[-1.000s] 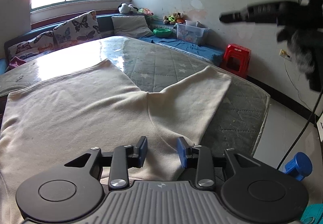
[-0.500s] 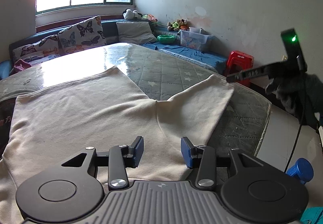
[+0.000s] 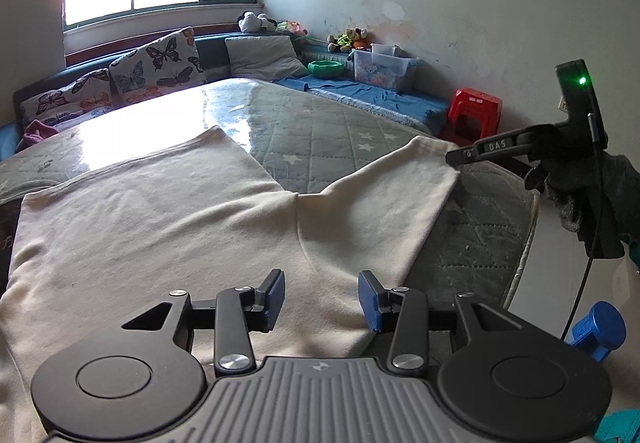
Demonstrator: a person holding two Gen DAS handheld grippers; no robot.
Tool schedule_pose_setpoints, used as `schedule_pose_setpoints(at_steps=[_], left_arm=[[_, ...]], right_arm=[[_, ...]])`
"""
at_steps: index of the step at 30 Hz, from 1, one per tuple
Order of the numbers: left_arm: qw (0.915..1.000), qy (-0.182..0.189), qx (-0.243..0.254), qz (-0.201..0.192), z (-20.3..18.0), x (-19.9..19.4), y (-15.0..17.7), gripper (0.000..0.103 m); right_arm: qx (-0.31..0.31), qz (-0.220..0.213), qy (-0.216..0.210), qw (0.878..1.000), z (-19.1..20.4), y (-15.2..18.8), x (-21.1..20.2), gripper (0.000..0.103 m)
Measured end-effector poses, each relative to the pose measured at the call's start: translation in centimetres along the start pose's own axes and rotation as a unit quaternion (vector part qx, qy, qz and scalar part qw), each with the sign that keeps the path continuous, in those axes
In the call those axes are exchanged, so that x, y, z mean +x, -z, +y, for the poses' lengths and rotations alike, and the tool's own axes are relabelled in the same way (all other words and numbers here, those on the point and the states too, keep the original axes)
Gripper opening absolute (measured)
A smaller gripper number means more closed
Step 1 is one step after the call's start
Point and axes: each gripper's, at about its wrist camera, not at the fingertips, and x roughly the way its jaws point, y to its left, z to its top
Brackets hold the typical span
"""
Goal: Fold clothes
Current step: 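Grasp the sleeve with the right gripper and fold it across the sweatshirt body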
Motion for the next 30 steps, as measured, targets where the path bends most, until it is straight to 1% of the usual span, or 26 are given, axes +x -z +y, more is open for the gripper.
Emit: schedule_pose_setpoints(at_steps=[3,5,9,12,14,18,25,30], left_arm=[[1.0,0.0,0.002,0.0,-0.1,0.1,0.0,0.044],[1.0,-0.001,0.002,-0.001,0.0,0.2,0.0,0.044],[0.9999,-0.005,-0.009,-0.013,0.5,-0.7,0.1,0.044],[0.9994,-0.017,-0.019,-0.024,1.3,-2.0,0.5,0.044],[0.9987,-0.029,-0.029,-0.031,2.0,-3.1,1.0,0.044],[0.9964,-0.05,-0.052,-0.044,3.7,-5.2,2.1,0.045],[0.9917,-0.074,-0.091,-0.053,5.9,-7.4,4.4,0.046],[0.9881,-0.087,-0.116,-0.051,7.0,-8.2,5.8,0.046]], right_arm=[[0.006,-0.013,-0.014,1.0,0.1,-0.8,-1.1,0.009],[-0.007,-0.035,-0.04,0.999,1.2,-2.3,-3.2,0.009],[-0.059,-0.068,-0.089,0.992,4.9,-5.1,-6.5,0.009],[-0.096,-0.083,-0.134,0.983,8.6,-6.8,-8.0,0.009],[-0.121,-0.086,-0.165,0.975,11.3,-7.6,-8.5,0.009],[-0.174,-0.077,-0.222,0.956,17.2,-8.0,-8.5,0.009],[-0.239,-0.015,-0.291,0.926,26.2,-4.7,-5.6,0.009],[-0.276,0.032,-0.322,0.905,29.9,-1.7,-3.9,0.009]])
